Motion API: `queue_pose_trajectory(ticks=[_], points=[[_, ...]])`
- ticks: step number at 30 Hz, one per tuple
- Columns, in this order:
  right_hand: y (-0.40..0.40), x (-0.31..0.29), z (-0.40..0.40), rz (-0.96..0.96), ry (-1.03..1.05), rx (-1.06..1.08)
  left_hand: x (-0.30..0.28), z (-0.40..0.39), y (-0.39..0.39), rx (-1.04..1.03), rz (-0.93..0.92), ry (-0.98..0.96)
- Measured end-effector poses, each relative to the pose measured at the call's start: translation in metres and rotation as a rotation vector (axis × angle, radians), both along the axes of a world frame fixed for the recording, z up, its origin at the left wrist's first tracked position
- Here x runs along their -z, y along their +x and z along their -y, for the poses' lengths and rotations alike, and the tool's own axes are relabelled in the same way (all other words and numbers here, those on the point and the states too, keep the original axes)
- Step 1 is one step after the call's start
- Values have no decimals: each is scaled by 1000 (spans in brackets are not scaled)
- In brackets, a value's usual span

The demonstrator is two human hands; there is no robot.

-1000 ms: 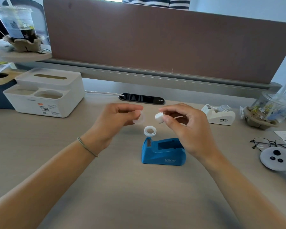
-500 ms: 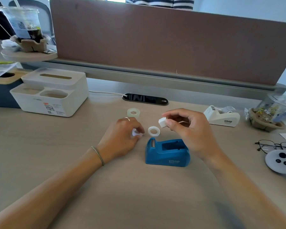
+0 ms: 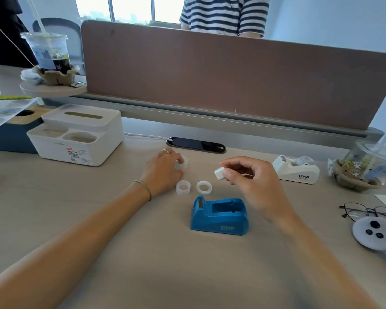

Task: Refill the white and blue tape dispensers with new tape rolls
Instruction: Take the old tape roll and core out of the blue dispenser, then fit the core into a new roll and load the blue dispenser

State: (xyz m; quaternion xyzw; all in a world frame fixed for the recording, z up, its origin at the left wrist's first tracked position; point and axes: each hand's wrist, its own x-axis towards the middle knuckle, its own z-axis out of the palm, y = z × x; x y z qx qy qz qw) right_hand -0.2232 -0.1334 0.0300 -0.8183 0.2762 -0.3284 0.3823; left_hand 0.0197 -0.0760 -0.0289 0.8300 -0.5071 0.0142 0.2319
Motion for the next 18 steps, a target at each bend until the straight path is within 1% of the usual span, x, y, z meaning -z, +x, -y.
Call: queue_pose_trajectory(ticks=[4, 6, 8, 10, 13, 15, 18], points=[[-1, -2, 0, 10, 6, 5, 3, 8, 3, -34, -15, -30], [-2, -3, 0, 10, 3, 9, 4, 9, 7, -58, -71, -38], [-2, -5, 0, 12, 6, 17, 1, 8, 8, -85, -152, -91], [-2, -7, 0, 22, 6, 25, -6, 4, 4, -80, -279, -196], [-4, -10, 0, 32, -19, 40, -27, -8, -17, 15, -574, -345], [-5, -11, 2, 55, -40, 51, -41, -19, -34, 86, -741, -372], [-7, -15, 2, 84, -115, 75, -60, -31, -53, 164, -838, -369]])
